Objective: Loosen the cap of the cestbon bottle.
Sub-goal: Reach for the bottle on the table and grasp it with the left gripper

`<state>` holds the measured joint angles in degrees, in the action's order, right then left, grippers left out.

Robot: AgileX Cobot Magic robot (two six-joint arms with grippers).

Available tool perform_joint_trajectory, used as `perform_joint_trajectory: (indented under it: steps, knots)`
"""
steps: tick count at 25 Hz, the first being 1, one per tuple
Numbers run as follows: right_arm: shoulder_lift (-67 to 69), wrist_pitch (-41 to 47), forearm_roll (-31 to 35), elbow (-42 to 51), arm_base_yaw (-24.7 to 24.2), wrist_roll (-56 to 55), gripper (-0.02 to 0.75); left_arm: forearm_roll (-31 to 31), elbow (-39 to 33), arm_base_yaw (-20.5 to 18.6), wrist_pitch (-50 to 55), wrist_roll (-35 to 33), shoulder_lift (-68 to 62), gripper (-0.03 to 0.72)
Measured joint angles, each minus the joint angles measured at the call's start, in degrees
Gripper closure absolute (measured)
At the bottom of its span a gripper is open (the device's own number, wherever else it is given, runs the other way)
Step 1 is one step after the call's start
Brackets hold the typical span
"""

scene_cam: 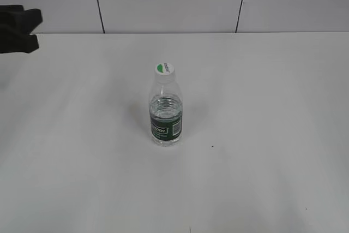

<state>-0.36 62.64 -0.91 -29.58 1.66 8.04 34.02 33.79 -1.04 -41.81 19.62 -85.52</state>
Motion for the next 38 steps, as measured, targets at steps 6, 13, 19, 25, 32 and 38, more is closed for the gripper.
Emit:
perform_joint_trajectory:
  steps: [6,13,19,25,32,38]
  knots:
    - [0.0,0.0,0.0,0.0,0.0,0.0,0.305,16.0,0.0,-1.0,-14.0,8.1,-8.7,0.442]
    - [0.0,0.0,0.0,0.0,0.0,0.0,0.305,35.9,0.1,-3.2,-22.7,11.7,-16.2,0.443]
    - [0.0,0.0,0.0,0.0,0.0,0.0,0.305,48.8,1.5,-3.5,-23.2,11.9,-19.3,0.443]
    - [0.0,0.0,0.0,0.0,0.0,0.0,0.305,52.1,4.1,-3.2,-23.4,12.3,-22.3,0.443]
    - [0.0,0.0,0.0,0.0,0.0,0.0,0.305,51.9,4.6,-3.1,-23.4,12.3,-22.8,0.434]
    - [0.0,0.0,0.0,0.0,0.0,0.0,0.305,49.2,4.6,-0.8,-23.3,12.3,-22.8,0.223]
